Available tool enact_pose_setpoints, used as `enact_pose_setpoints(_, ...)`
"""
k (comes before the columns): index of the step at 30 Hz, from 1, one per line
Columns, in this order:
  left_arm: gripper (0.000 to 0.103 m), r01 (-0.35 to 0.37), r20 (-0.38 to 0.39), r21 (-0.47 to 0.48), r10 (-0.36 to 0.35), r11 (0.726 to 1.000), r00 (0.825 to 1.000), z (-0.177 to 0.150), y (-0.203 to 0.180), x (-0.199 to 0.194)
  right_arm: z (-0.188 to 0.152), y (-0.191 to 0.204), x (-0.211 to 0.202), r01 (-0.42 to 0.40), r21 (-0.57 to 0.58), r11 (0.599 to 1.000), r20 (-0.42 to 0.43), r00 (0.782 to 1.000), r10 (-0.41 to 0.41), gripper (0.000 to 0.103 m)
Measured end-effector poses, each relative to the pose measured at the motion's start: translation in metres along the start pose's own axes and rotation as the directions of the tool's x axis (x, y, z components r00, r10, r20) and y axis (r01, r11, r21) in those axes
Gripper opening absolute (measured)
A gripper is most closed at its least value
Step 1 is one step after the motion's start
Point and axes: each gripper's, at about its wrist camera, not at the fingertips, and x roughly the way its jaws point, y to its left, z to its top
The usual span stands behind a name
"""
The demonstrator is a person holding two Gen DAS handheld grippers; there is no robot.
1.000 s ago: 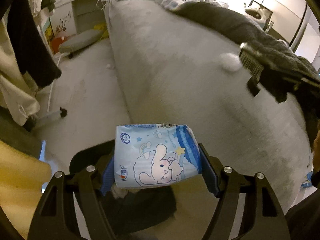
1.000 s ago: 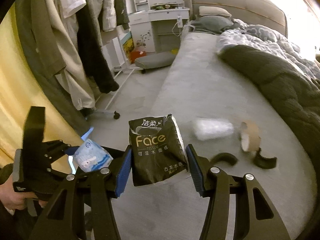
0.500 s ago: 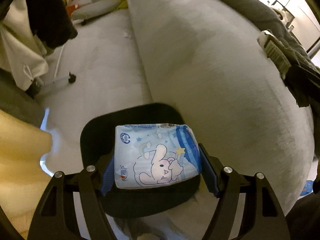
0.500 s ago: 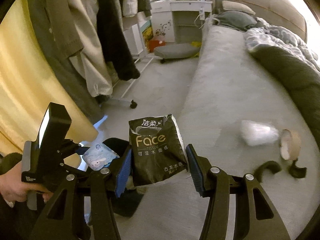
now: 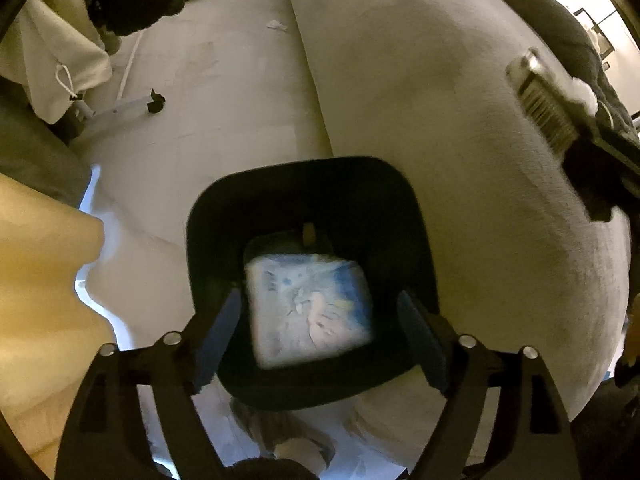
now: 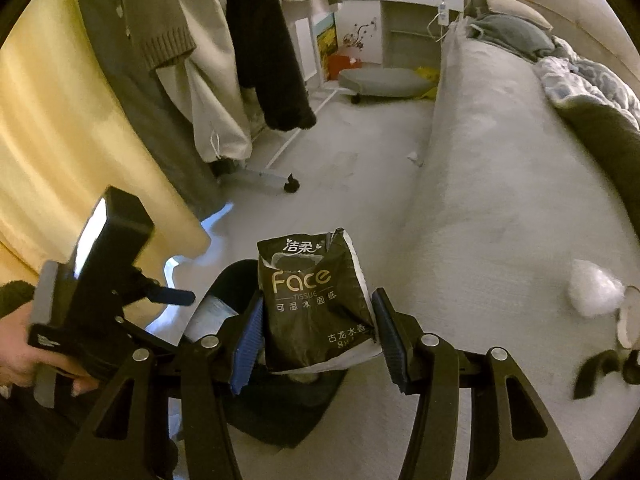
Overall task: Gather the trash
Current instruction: 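Open the left tool then the right tool to drop both into the bin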
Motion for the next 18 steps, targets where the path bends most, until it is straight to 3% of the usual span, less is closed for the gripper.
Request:
enact_pose_setpoints(5, 0.087, 0.005, 0.028, -0.035, -0.004, 0.999, 1.0, 0.001, 0.016, -0.009, 0.002, 0.007, 0.018, -0.003, -0.008, 1.0, -0.035, 0.999, 0.002, 0.054)
enact_pose_setpoints(9, 0.086, 0.015, 0.097, -0.061, -0.009, 0.998, 0.995, 0.004, 0.027, -0.025, 0.003, 0.014, 0.035, -0.01, -0.009, 1.0, -0.074, 0.997, 0.009, 0.054)
enact_pose_setpoints(18, 0.082, 0.014, 0.26, -0.07, 0.005, 0.997, 0.966, 0.009, 0.045, -0.059, 0.001, 0.024, 0.065, -0.015, -0.013, 1.0, -0.147, 0.989, 0.013, 0.054)
